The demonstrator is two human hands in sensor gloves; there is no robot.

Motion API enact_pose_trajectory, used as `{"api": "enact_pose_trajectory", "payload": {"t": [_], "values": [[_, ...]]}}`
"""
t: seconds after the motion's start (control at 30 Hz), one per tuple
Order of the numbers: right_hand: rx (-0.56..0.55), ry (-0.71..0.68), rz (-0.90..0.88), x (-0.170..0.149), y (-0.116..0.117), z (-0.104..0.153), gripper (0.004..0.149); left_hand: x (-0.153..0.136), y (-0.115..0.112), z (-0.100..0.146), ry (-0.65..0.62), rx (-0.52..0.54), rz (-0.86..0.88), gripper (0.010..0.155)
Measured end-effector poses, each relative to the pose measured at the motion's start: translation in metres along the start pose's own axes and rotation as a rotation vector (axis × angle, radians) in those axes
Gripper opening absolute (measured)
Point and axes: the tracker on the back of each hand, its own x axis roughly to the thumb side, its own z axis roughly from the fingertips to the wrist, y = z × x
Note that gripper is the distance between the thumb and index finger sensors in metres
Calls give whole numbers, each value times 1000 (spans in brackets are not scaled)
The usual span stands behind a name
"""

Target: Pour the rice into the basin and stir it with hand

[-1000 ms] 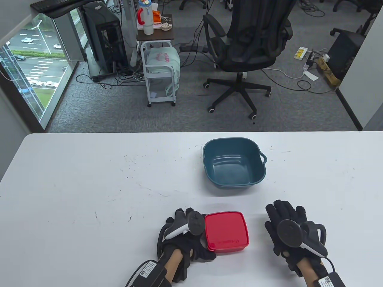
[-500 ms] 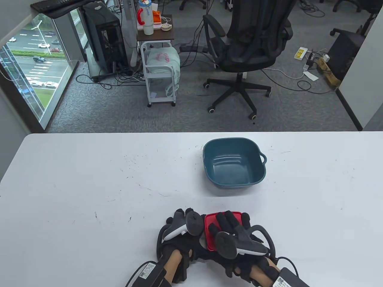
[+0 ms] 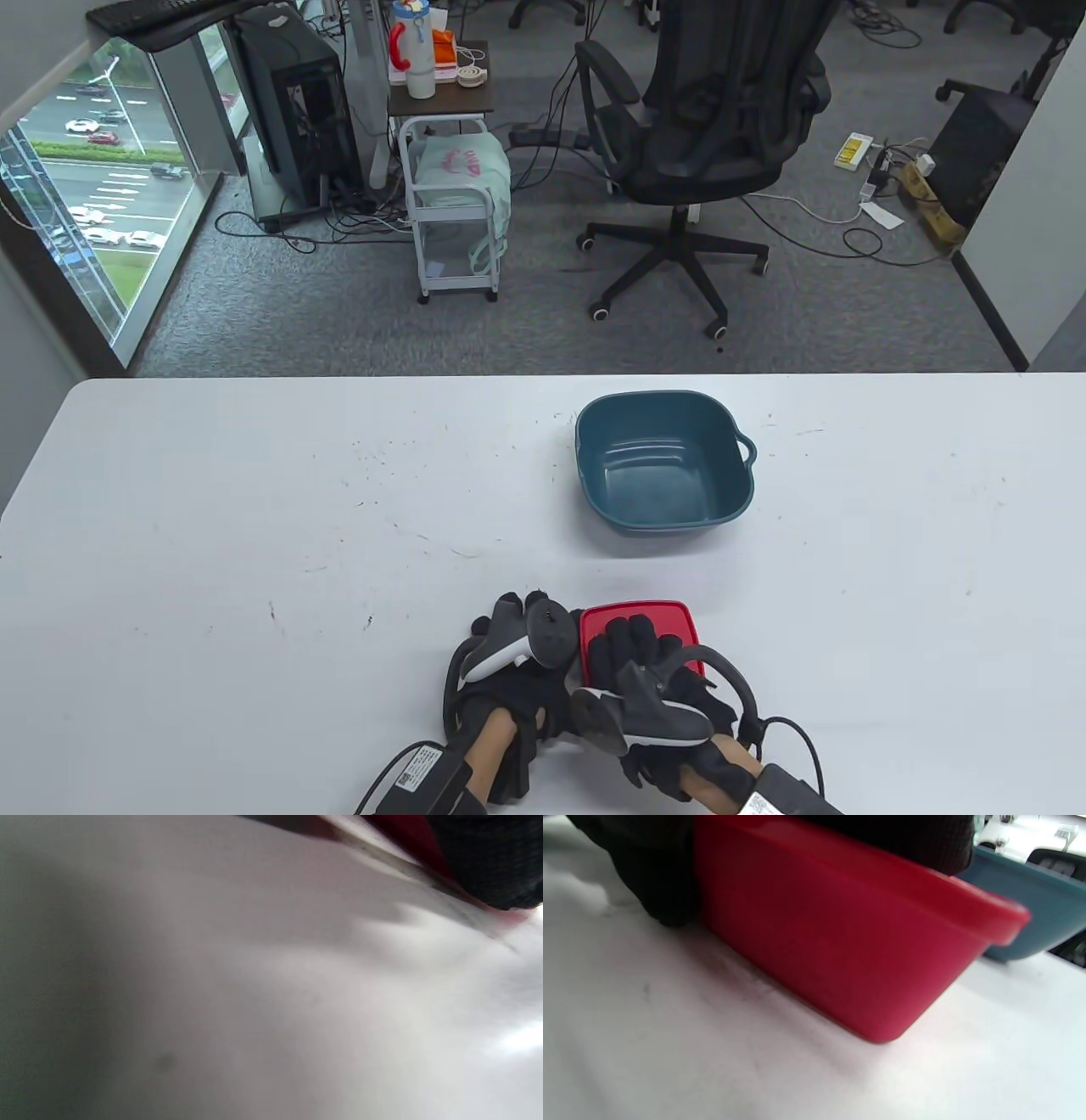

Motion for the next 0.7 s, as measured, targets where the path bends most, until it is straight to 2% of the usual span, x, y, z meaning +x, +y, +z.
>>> {"api": "enact_pose_trajectory", "payload": {"t": [0.5, 0.7], "values": [[-189, -61, 183, 15, 4, 1, 75, 4, 0, 0, 26, -16, -47, 128], [-222, -52, 180, 16, 6, 3, 72, 7, 0, -2, 38, -26, -66, 128]]}}
